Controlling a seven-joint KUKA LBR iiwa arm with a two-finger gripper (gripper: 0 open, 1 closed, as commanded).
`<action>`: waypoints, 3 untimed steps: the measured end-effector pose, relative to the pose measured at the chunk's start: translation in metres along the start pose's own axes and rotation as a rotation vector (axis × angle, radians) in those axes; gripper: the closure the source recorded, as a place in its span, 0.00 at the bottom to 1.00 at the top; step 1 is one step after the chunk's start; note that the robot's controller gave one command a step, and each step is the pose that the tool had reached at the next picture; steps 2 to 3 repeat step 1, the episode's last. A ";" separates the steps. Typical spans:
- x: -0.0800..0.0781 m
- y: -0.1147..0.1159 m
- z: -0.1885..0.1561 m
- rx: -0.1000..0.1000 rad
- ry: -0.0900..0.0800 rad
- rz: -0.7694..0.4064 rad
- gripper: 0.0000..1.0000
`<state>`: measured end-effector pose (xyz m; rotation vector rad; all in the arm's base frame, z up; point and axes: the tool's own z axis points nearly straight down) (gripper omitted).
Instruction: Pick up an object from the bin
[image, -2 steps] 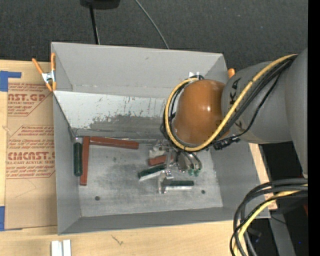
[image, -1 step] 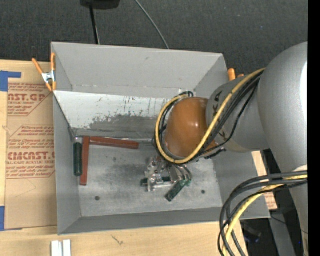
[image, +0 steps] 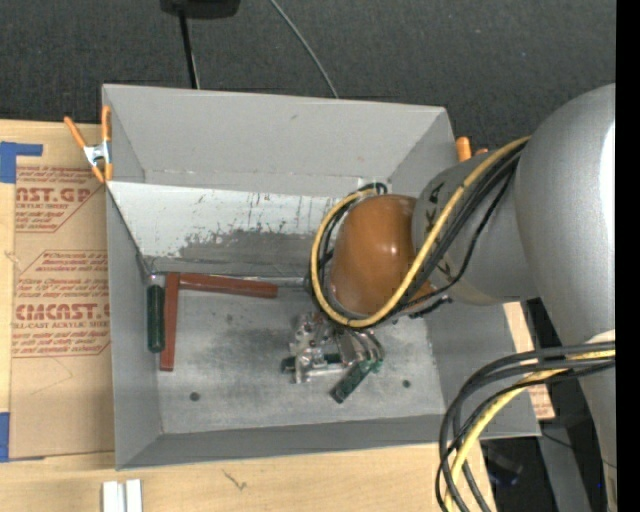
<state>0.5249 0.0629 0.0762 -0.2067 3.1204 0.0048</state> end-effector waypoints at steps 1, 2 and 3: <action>0.030 0.021 -0.138 0.001 0.012 -0.057 1.00; 0.030 0.021 -0.138 0.001 0.012 -0.057 1.00; 0.030 0.021 -0.138 0.001 0.012 -0.057 1.00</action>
Offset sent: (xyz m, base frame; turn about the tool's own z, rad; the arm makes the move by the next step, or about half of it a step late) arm 0.0000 0.0000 0.0000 0.0000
